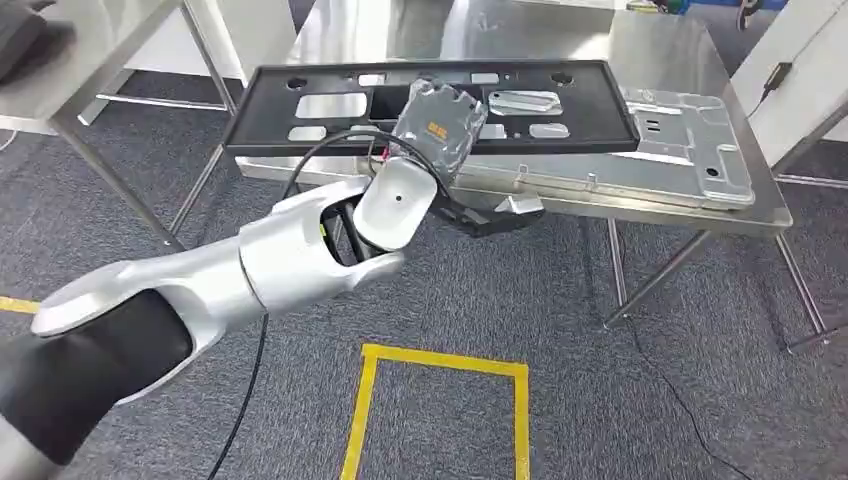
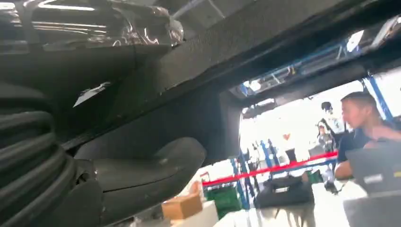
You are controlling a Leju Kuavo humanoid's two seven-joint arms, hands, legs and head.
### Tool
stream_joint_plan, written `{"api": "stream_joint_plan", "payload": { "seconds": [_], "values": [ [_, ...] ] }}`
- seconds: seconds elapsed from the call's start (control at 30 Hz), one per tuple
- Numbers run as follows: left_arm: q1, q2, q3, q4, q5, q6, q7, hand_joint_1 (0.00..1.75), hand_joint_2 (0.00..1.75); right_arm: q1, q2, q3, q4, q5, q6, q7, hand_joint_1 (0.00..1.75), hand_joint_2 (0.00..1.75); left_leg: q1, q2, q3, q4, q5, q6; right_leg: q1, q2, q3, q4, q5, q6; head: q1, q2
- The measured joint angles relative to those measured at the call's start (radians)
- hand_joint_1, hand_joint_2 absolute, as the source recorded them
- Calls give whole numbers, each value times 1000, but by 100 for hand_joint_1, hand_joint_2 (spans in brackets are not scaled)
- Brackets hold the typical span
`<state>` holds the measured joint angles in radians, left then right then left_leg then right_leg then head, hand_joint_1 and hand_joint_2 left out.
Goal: Take the parts from the cabinet and place them on the table.
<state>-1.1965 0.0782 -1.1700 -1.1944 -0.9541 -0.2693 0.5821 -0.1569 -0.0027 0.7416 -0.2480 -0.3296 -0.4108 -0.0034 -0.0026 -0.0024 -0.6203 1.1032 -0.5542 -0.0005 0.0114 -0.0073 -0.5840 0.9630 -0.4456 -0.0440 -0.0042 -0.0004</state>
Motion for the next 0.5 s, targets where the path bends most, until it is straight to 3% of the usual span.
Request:
{"api": "stream_joint_plan", "payload": {
  "seconds": [0.03, 0.07, 0.1, 0.13, 0.17, 0.23, 0.27, 0.3, 0.33, 0.37, 0.43, 0.47, 0.5],
  "values": [
    [1, 1, -1, 0, 0, 0, -1, 175, 175, 0, 3, 0, 0, 0, 1, 0, 0, 175, 4, -2, -40, 73, -28, -7, -3, 0, 4, 0, -2, 2, -3, 0],
    [6, 2, -2, 2, 0, 0, -3, 175, 175, 0, 5, 0, 1, -1, 2, 0, 0, 175, 9, -2, -86, 148, -52, -14, -7, 0, 8, 1, -9, 12, -5, 0],
    [10, 2, -2, 3, -1, 0, -6, 175, 175, 2, 7, 0, 1, -3, 2, 0, 0, 175, 13, -2, -120, 192, -57, -21, -11, 1, 12, 4, -16, 17, -8, 0],
    [13, 2, -2, 3, -1, 0, -9, 175, 175, 5, 10, 1, 2, -5, 2, 0, 0, 175, 18, -1, -134, 195, -37, -28, -16, 2, 16, 9, -23, 24, -10, 0],
    [13, 4, -2, 4, -1, 0, -10, 175, 175, 6, 10, 1, 2, -6, 2, 0, 0, 175, 24, 1, -127, 158, 6, -35, -22, 3, 20, 17, -33, 31, -15, 0],
    [13, 4, -2, 4, -3, 3, -11, 175, 175, 5, 12, 1, 2, -6, 2, 0, 0, 175, 37, 12, -65, -4, 120, -52, -35, 7, 30, 46, -63, 52, -24, 0],
    [14, 5, -2, 5, -3, 6, -13, 175, 175, 5, 11, 0, 3, -6, 2, 0, 0, 175, 30, 18, -59, -5, 92, -61, -36, 8, 27, 54, -76, 64, -28, 0],
    [14, 5, -3, 5, -3, 6, -15, 175, 175, 2, 10, 1, 3, -6, 2, 0, 0, 175, 30, 19, -49, -27, 84, -45, -31, 8, 20, 74, -85, 72, -40, 0],
    [18, 0, -2, 5, -3, 7, -17, 175, 175, 0, 10, 1, 3, -6, 1, 0, 0, 175, 28, 18, -49, -18, 80, -25, -30, 10, 21, 68, -85, 72, -28, 0],
    [19, 3, -2, 8, -3, 7, -16, 175, 175, 2, 11, 1, 2, -6, 2, 0, 0, 175, 27, 17, -49, -17, 76, -18, -30, 9, 24, 64, -85, 72, -19, 0],
    [17, 2, -1, 8, -3, 8, -16, 175, 175, 2, 12, 2, 3, -7, 2, 0, 0, 175, 31, 13, -41, -18, 71, -5, -32, 7, 32, 62, -96, 78, -18, 0],
    [17, 0, 0, 8, -5, 9, -17, 175, 175, 1, 12, 2, 2, -6, 2, 0, 0, 175, 31, 13, -33, -22, 67, 2, -33, 6, 28, 86, -108, 82, -11, 0],
    [15, -2, 0, 8, -6, 10, -17, 175, 175, 0, 12, 2, 3, -6, 2, 0, 0, 175, 31, 13, -26, -24, 63, 8, -33, 6, 1, 139, -129, 84, -3, 0]
  ]
}}
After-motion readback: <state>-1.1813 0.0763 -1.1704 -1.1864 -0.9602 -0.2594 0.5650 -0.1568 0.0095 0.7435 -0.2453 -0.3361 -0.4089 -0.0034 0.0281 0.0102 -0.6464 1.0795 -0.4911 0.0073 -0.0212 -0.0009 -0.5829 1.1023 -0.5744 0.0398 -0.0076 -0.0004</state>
